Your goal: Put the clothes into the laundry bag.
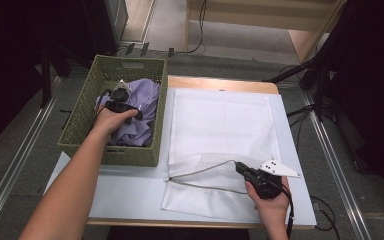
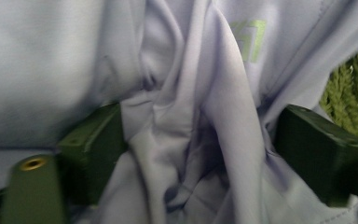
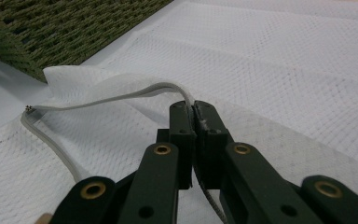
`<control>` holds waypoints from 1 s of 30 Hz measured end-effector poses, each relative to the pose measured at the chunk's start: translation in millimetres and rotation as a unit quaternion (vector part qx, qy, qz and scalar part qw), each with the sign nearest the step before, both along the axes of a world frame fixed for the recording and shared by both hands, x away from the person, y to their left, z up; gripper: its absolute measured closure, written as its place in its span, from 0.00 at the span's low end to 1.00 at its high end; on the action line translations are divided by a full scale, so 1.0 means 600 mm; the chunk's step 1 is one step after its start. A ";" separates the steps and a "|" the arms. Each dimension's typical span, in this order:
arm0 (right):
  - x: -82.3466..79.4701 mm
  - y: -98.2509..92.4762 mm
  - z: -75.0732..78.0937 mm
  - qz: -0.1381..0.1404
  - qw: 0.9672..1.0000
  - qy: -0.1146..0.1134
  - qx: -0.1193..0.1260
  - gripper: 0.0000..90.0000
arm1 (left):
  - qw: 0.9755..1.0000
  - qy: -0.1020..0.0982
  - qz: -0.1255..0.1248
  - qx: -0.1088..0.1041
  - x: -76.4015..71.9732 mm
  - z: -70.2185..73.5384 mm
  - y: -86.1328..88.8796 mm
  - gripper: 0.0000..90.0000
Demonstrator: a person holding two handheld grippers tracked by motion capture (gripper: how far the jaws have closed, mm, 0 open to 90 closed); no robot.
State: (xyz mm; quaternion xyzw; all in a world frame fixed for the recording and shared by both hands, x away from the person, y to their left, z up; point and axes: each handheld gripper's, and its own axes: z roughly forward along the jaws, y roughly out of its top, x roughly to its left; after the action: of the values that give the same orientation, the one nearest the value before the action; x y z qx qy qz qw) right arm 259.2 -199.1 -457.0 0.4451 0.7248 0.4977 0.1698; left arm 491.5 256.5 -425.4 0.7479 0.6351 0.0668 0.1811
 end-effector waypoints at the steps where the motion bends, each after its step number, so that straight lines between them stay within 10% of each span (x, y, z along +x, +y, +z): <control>1: 0.000 -0.001 0.000 -0.001 1.000 0.001 0.001 0.97 | 1.000 0.002 0.007 -0.007 0.002 0.001 -0.002 0.16; 4: 0.000 -0.003 -0.002 0.000 1.000 0.001 0.001 0.97 | 1.000 0.009 -0.011 -0.026 0.006 0.002 -0.020 0.16; 13: 0.000 -0.003 -0.002 -0.001 1.000 -0.001 -0.001 0.97 | 0.997 0.021 -0.029 0.071 0.010 -0.010 -0.060 0.25; 19: -0.001 -0.007 -0.002 -0.002 1.000 0.000 0.000 0.97 | 0.997 -0.011 -0.024 0.077 0.004 0.001 -0.041 0.69; 22: -0.001 -0.006 -0.002 -0.001 1.000 0.000 0.000 0.97 | 0.999 -0.001 -0.035 0.026 0.003 0.002 -0.032 0.88; 30: -0.001 -0.008 -0.002 0.002 1.000 0.001 0.000 0.99 | 0.995 -0.052 -0.077 -0.040 -0.014 0.044 -0.032 0.93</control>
State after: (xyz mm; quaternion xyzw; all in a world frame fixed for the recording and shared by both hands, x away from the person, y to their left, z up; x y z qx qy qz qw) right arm 258.3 -203.7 -458.0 0.4443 0.7255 0.4979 0.1685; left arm 483.3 237.6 -399.0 0.7826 0.5673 0.0655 0.2480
